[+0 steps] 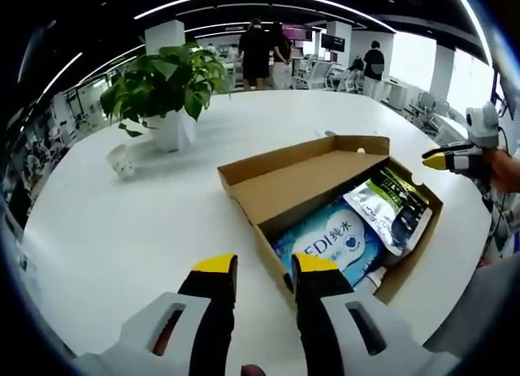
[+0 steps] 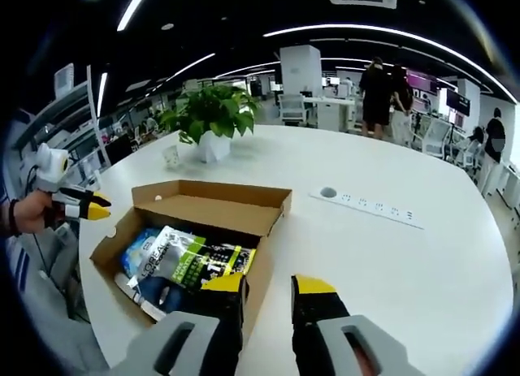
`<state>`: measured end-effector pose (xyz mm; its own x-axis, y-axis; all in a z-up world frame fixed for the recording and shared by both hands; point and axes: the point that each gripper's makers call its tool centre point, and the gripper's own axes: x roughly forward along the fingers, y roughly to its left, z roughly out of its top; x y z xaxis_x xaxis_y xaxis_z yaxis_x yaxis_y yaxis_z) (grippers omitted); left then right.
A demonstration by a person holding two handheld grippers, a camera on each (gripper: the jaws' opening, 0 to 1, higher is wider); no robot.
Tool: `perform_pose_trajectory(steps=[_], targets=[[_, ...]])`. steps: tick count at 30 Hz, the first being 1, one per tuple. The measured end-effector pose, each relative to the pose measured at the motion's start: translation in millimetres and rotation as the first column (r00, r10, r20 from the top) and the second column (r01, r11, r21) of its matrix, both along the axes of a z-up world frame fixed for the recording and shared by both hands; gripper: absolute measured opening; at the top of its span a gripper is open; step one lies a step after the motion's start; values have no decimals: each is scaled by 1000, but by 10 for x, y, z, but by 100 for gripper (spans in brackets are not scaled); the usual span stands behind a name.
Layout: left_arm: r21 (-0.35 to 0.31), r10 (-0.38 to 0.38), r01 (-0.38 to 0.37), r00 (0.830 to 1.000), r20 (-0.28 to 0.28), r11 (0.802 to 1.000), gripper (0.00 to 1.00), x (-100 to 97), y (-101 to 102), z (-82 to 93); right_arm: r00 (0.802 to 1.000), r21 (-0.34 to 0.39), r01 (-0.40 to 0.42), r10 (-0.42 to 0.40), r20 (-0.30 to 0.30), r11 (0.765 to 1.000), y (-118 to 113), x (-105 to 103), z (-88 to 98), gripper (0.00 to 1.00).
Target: Operate the shoe box by opening the lid, removing the specified soft item, and placing it in the target area until the item is outside and the box remains undamaged.
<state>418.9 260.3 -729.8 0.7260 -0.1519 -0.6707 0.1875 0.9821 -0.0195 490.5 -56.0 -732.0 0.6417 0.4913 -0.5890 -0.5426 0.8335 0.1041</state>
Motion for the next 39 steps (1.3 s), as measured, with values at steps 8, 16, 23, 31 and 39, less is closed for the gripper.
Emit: perform_pose_trajectory(steps=[8,16,23,31,39], targets=[[-35,-35,35,999,1,999,28,-97,-235,-11,1000,11,12,-12,-6,1000,-101,-210,-36,19],[-69,-107,106,994,-4,992,28,-92,-600,-42,999,9,28,-28,-22,1000,-202,-354,-111,19],[-115,-158,156,987,-12,981,29,-75,-861,-42,998,25,52,-52,-35,998,-279,-379,-147,20],[-195,-181,167,982,-59,967,32,-75,-1070,-182,998,47,56,-54,-43,997,-303,-460,-158,21],[-276,-197,162,975,-105,947,31,-88,-1261,-326,998,54,53,-51,-45,997,-296,-536,-183,22]])
